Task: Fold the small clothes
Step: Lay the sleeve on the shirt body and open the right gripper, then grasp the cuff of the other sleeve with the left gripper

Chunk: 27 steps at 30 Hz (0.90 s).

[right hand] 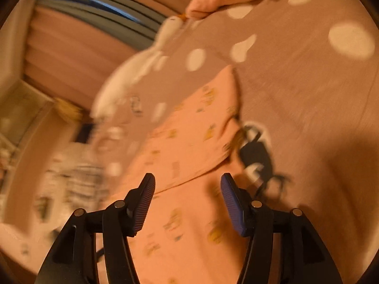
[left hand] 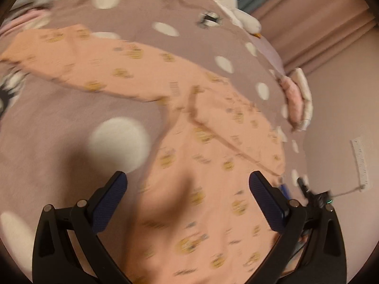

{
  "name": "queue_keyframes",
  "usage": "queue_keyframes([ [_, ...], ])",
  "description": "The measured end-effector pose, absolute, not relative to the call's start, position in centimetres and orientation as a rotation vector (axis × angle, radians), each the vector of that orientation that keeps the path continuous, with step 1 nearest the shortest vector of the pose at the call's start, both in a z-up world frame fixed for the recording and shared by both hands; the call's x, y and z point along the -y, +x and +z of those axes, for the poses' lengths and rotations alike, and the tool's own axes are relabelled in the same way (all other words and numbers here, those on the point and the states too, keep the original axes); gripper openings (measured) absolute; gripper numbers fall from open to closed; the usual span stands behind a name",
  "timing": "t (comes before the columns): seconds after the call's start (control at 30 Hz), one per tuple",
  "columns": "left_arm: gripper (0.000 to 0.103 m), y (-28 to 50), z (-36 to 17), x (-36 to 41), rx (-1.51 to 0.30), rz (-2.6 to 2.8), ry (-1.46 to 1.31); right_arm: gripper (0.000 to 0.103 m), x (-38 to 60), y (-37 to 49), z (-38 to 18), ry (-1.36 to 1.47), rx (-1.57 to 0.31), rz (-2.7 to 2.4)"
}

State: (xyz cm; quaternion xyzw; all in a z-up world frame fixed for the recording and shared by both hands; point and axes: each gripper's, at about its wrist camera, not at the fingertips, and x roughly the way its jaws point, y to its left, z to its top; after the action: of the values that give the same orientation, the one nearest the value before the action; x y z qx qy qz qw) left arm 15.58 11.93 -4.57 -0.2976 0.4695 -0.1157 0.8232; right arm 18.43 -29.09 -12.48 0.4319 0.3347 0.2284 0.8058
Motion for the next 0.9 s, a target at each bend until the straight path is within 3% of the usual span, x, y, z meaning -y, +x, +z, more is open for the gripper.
queue_keyframes([
  [0.07, 0.103, 17.9, -4.5, -10.2, -1.014, -0.372, -0.68, 0.067, 29.4, 18.3, -13.9, 1.019, -0.675, 0.55],
  [0.3, 0.103, 27.0, -5.1, -2.8, -1.062, -0.545, -0.715, 0.067, 31.3, 17.7, -16.7, 1.243, -0.49, 0.733],
  [0.47, 0.102, 31.2, -8.4, -0.6, -1.135, -0.458, -0.66, 0.067, 30.2, 17.8, -16.0, 1.14, -0.51, 0.717],
  [0.7, 0.099, 30.4, -8.2, -5.0, -1.07, -0.361, -0.601, 0.067, 30.8, 17.3, -16.1, 1.115, -0.513, 0.719],
  [0.9, 0.1, 26.4, -7.1, -15.5, -0.975, -0.235, -0.718, 0.067, 31.0, 17.3, -16.4, 1.112, -0.514, 0.717],
])
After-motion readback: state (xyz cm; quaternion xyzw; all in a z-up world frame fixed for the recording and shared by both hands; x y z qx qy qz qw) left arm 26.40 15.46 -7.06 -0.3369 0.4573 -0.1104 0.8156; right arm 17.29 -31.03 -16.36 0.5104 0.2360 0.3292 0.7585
